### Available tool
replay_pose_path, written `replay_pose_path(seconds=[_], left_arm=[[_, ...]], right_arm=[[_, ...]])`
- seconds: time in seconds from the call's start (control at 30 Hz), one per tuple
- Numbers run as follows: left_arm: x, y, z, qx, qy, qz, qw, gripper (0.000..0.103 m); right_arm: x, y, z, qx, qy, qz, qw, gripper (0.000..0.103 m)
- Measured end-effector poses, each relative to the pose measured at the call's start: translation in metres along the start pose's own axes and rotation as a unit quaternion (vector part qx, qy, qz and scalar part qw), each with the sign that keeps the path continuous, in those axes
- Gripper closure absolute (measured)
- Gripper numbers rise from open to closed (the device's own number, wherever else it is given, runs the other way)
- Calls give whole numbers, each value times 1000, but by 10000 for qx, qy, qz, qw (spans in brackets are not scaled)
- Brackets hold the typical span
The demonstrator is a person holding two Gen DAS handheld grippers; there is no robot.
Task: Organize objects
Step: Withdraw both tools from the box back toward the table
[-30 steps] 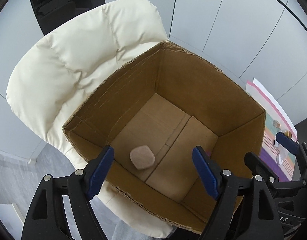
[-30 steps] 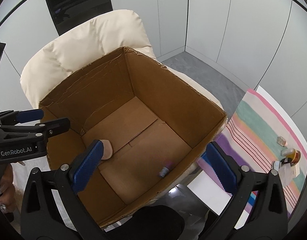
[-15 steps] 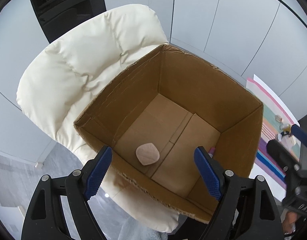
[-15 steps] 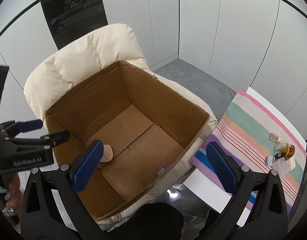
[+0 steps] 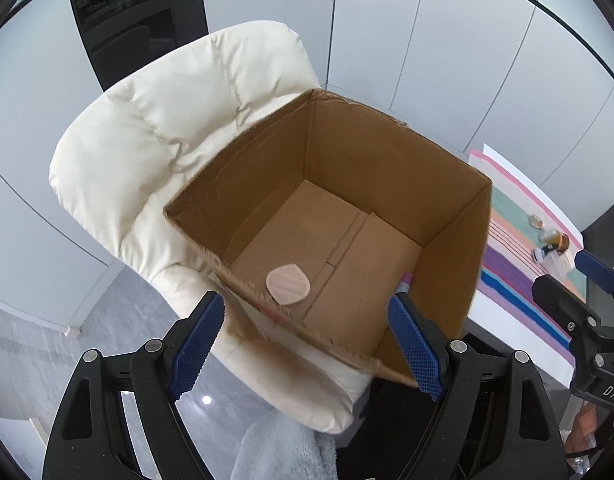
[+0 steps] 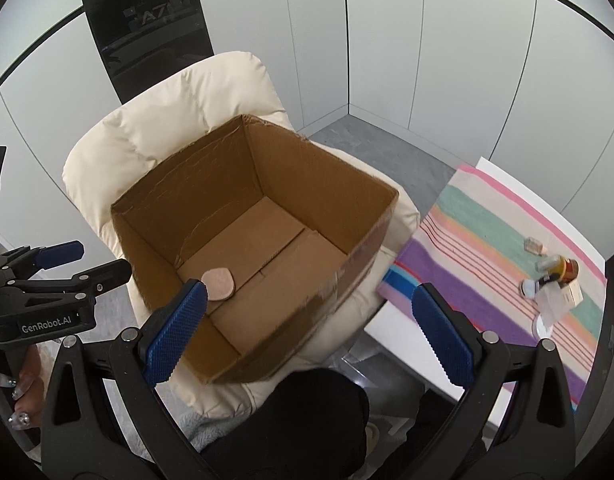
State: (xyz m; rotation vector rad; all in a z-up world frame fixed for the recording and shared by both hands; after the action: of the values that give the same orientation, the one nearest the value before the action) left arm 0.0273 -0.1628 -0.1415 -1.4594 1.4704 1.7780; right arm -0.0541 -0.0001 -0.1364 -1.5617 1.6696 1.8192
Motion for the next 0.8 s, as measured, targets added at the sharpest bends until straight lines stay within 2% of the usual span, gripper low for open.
replay_pose_path(seconds=[0.43,0.63,0.8], left_arm=[[-25,-30,3,126,-81,102,9998,17],[-35,-32,16,308,-70,241,9992,17],[-34,-32,28,362,-190,184,9990,17]], right_arm=[[-35,-40,-15,-1,-74,66,10000,0],[-48,-45,-13,5,-168,179,9997,0],[-60,-45,-4,121,-252,305,9991,0]])
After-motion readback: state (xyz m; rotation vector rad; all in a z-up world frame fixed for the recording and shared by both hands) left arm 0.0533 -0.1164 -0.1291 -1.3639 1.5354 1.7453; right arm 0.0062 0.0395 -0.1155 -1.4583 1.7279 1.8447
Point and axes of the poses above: each gripper's, at about its wrist camera, not at the fingertips, and x roughly the way its jaws point, z to its right, y to its top, the point moved 1 cm from there along x, roughly the way its jaws point, and after that the axes turned 9 degrees about y, right-handed, at the moved point
